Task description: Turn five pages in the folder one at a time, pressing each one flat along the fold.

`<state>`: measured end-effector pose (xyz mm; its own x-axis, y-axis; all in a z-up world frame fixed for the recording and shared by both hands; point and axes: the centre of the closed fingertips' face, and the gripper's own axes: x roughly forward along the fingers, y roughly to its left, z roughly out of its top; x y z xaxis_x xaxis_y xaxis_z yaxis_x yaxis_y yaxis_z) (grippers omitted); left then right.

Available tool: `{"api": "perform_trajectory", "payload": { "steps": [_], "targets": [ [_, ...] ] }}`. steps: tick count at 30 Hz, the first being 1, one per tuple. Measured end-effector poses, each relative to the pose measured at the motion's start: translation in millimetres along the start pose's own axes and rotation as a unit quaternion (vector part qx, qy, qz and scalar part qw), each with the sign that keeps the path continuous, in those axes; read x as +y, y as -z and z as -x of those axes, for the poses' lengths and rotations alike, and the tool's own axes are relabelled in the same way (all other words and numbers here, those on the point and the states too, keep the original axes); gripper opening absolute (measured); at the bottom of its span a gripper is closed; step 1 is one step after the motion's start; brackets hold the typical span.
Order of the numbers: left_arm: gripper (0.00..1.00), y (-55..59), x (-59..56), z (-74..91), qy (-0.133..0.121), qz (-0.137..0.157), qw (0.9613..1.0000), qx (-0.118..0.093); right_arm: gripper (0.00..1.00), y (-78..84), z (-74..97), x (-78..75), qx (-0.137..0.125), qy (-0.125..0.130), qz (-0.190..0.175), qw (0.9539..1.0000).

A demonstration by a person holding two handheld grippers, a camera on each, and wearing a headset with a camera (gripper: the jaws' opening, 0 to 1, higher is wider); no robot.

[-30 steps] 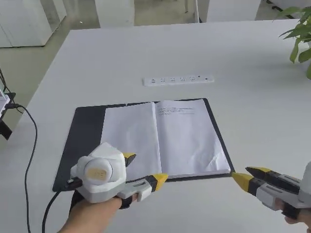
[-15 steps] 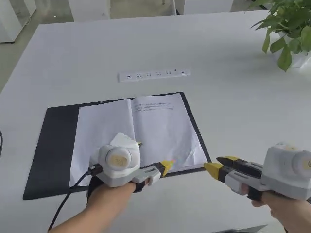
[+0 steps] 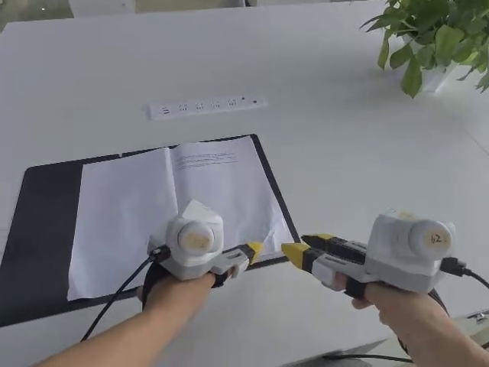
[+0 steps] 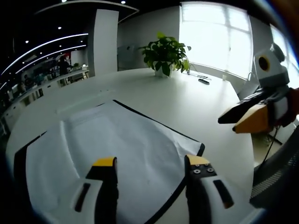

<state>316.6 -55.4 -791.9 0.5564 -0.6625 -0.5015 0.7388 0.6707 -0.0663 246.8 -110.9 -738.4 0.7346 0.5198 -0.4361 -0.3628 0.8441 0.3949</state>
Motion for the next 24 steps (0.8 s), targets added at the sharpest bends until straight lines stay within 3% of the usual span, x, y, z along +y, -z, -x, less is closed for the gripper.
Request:
{"api": "perform_trajectory", "payload": {
  "steps": [4, 9, 17, 20, 24],
  "targets": [
    [0.55, 5.8, 5.0, -6.3, -0.01, 0.008, 0.9999, 0.007, 0.27, 0.4, -2.2, -3.9, -0.001, 0.004, -0.009, 1.0],
    [0.53, 11.0, 5.5, -7.0, -0.014, -0.014, 0.9998, 0.009, 0.26, 2.3, -4.7, -7.6, 0.001, 0.007, -0.014, 0.9999],
    [0.49, 12.9, 4.2, -7.5, -0.014, -0.034, 0.9993, -0.009, 0.26, 4.3, -9.1, -9.9, 0.004, 0.006, -0.019, 0.9998],
    [0.4, 12.7, -2.2, -7.9, 0.0, -0.043, 0.999, -0.015, 0.26, 3.5, -11.1, -10.1, 0.004, 0.005, -0.017, 0.9998],
    [0.39, 13.0, 0.2, -7.9, -0.003, -0.037, 0.9991, -0.02, 0.26, 3.7, -13.6, -11.0, 0.006, 0.006, -0.017, 0.9998]
  ]
}}
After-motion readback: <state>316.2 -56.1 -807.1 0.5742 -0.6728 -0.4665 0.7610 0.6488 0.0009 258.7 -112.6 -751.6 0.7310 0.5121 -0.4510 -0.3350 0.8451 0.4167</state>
